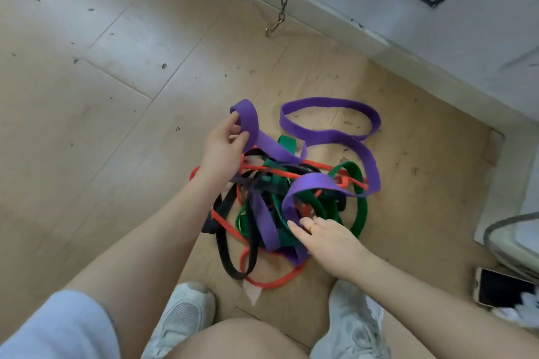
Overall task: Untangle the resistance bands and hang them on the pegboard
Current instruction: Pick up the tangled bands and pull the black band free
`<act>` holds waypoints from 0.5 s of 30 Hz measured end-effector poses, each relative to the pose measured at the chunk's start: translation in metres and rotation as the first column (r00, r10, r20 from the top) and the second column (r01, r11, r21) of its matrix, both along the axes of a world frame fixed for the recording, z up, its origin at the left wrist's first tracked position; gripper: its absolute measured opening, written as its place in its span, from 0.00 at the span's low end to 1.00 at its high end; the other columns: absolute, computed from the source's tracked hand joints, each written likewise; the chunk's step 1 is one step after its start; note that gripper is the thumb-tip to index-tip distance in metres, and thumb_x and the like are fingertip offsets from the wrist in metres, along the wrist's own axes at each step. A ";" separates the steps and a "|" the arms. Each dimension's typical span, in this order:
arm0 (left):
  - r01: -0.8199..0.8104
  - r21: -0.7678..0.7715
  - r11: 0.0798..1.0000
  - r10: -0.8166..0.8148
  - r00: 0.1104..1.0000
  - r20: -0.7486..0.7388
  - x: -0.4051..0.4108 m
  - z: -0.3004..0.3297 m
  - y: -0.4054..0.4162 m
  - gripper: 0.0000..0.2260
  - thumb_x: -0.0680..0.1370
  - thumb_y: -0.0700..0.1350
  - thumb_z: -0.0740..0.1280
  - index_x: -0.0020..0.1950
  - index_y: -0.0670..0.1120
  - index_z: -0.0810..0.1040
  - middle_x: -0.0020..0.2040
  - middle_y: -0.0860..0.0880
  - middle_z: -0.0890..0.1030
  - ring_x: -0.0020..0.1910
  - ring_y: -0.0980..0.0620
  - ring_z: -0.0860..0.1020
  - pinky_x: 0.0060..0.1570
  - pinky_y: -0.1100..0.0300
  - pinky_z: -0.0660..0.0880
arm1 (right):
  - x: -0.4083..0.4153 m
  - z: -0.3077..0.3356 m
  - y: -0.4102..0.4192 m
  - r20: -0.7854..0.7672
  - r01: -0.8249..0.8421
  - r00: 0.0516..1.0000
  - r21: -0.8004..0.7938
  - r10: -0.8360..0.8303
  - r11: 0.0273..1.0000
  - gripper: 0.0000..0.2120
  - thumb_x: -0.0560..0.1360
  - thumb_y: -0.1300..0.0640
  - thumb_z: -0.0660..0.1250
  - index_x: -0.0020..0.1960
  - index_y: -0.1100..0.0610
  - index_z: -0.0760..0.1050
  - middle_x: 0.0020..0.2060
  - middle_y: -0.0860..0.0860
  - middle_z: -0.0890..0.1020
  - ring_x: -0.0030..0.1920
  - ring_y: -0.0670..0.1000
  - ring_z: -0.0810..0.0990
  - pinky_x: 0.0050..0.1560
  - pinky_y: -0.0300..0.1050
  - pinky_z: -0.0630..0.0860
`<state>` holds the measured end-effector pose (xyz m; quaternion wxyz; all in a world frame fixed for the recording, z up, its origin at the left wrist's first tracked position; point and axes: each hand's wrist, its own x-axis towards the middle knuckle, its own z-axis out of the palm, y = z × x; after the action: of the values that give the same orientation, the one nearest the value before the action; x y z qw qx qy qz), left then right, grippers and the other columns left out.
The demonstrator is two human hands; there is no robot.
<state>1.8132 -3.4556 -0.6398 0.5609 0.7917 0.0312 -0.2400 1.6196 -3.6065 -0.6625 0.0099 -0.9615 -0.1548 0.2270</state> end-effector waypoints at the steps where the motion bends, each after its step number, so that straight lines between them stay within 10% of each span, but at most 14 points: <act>1: 0.009 -0.010 1.000 -0.009 1.000 -0.005 -0.003 0.000 0.000 0.20 0.80 0.37 0.59 0.72 0.46 0.64 0.53 0.47 0.76 0.43 0.56 0.76 0.31 0.73 0.71 | -0.003 -0.005 0.007 -0.175 0.148 0.974 0.013 -0.144 0.989 0.24 0.77 0.54 0.58 0.71 0.58 0.65 0.60 0.56 0.76 0.55 0.58 0.77 0.53 0.48 0.75; 5: 0.100 -0.013 0.995 -0.100 0.992 -0.075 -0.009 -0.021 0.005 0.24 0.79 0.45 0.61 0.75 0.50 0.59 0.59 0.46 0.79 0.50 0.55 0.79 0.52 0.62 0.75 | 0.022 -0.005 0.032 -0.291 0.763 0.635 0.092 -0.715 0.640 0.26 0.79 0.44 0.54 0.71 0.58 0.63 0.65 0.56 0.73 0.66 0.57 0.71 0.64 0.51 0.67; 10: 0.294 0.273 0.916 -0.262 0.954 -0.147 -0.011 -0.055 0.016 0.23 0.78 0.48 0.63 0.71 0.46 0.64 0.66 0.46 0.74 0.65 0.46 0.73 0.65 0.49 0.69 | 0.056 -0.017 0.058 -0.332 0.880 0.438 -0.029 -0.835 0.474 0.24 0.78 0.38 0.51 0.65 0.53 0.68 0.63 0.53 0.73 0.64 0.58 0.70 0.66 0.57 0.58; 15: 0.103 0.553 0.827 -0.034 0.990 -0.134 -0.010 -0.086 0.033 0.16 0.79 0.42 0.61 0.65 0.39 0.68 0.63 0.38 0.72 0.61 0.39 0.72 0.60 0.49 0.68 | 0.078 -0.029 0.067 -0.318 0.953 0.235 -0.108 -0.918 0.282 0.21 0.77 0.39 0.56 0.60 0.51 0.73 0.60 0.53 0.76 0.66 0.61 0.66 0.67 0.58 0.54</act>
<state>1.8030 -3.4229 -0.7260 0.2935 0.9058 0.1049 -0.2870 1.6980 -3.5394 -0.6918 0.2204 -0.8090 0.4416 0.3192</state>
